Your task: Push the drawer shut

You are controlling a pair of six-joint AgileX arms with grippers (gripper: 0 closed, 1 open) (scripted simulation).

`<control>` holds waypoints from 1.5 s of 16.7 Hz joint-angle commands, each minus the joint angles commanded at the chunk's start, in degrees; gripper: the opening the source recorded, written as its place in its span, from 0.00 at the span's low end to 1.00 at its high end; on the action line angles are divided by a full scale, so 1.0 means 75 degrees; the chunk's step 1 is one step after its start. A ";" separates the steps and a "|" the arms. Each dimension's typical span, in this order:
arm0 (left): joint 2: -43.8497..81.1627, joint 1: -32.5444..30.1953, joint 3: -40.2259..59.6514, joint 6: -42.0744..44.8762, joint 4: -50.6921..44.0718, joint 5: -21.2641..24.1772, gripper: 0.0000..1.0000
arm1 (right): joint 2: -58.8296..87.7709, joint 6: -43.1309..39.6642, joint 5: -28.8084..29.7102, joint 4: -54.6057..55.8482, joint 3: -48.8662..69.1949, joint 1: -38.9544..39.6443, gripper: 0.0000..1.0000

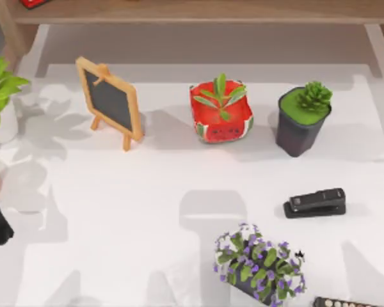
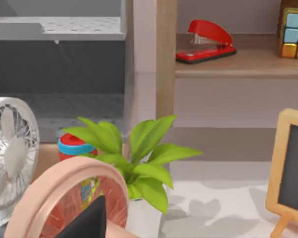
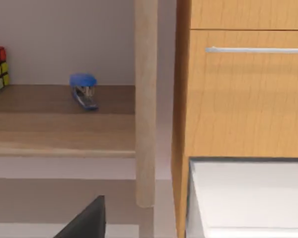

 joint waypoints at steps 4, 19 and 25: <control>0.0000 0.0000 0.0000 0.0000 0.0000 0.0000 1.00 | 0.2152 0.0043 -0.1380 0.1074 0.0969 -0.1408 1.00; 0.0000 0.0000 0.0000 0.0000 0.0000 0.0000 1.00 | 0.4026 -0.1049 -0.2267 0.2562 0.1596 -0.2245 1.00; 0.0000 0.0000 0.0000 0.0000 0.0000 0.0000 1.00 | 0.5922 -0.4143 -0.2269 0.4646 0.1474 -0.2289 1.00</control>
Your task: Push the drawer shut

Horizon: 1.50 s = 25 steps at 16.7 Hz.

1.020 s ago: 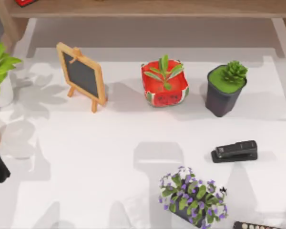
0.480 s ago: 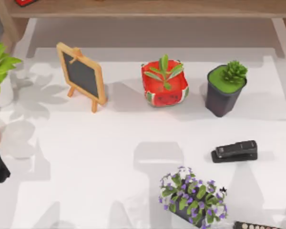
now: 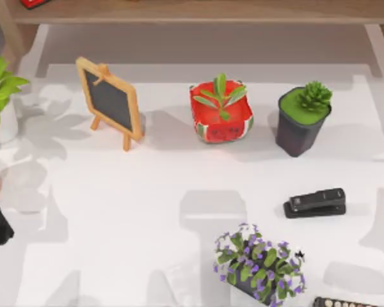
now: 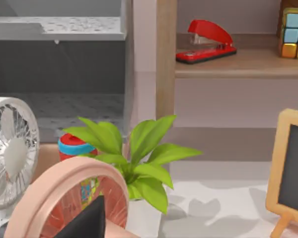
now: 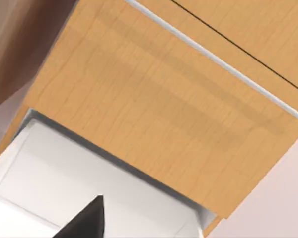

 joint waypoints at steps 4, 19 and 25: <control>0.0000 0.0000 0.0000 0.0000 0.0000 0.0000 1.00 | 0.1593 -0.2510 0.0032 0.1639 -0.0175 -0.0056 1.00; 0.0000 0.0000 0.0000 0.0000 0.0000 0.0000 1.00 | 0.4890 -0.7791 0.0123 0.5099 -0.0491 -0.0084 1.00; 0.0000 0.0000 0.0000 0.0000 0.0000 0.0000 1.00 | 0.5005 -0.7797 0.0400 0.4832 -0.0118 0.0192 1.00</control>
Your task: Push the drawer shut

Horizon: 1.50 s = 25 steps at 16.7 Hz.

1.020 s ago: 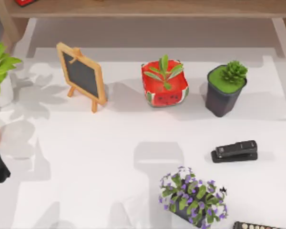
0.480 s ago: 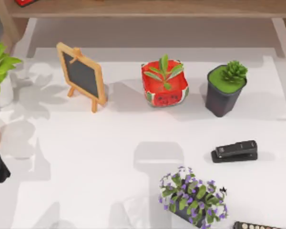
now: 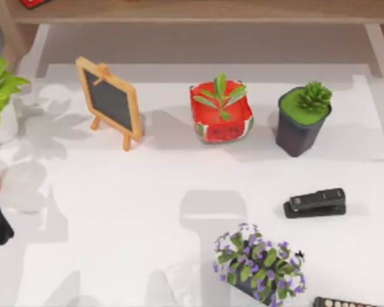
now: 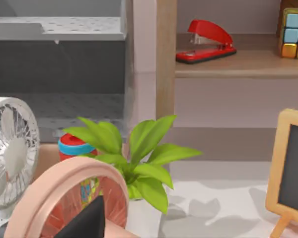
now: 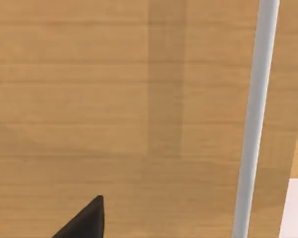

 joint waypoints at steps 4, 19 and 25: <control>0.0000 0.0000 0.0000 0.0000 0.0000 0.0000 1.00 | 0.0077 -0.0003 0.0174 -0.0154 0.0228 0.0173 1.00; 0.0000 0.0000 0.0000 0.0000 0.0000 0.0000 1.00 | 0.0077 -0.0003 0.0174 -0.0154 0.0228 0.0173 0.02; 0.0000 0.0000 0.0000 0.0000 0.0000 0.0000 1.00 | 0.0077 -0.0003 0.0174 -0.0154 0.0228 0.0173 0.00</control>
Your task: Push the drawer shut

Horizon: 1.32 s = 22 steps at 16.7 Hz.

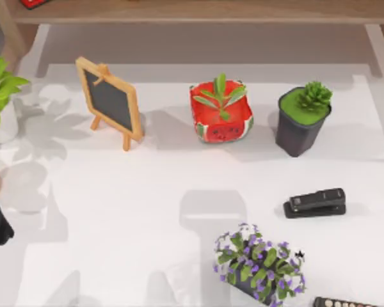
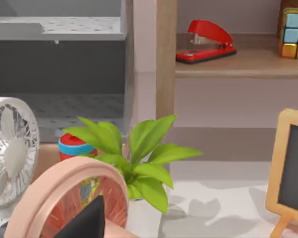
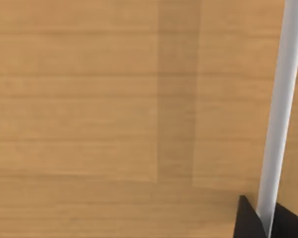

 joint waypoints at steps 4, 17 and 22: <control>0.0000 0.0000 0.0000 0.0000 0.0000 0.0000 1.00 | 0.0024 0.0011 0.0021 -0.0036 0.0020 0.0005 0.00; 0.0000 0.0000 0.0000 0.0000 0.0000 0.0000 1.00 | 0.0641 0.0015 0.0907 -0.1110 0.1663 0.0851 0.00; 0.0000 0.0000 0.0000 0.0000 0.0000 0.0000 1.00 | 0.1060 0.0012 0.1253 -0.1670 0.2752 0.1216 0.00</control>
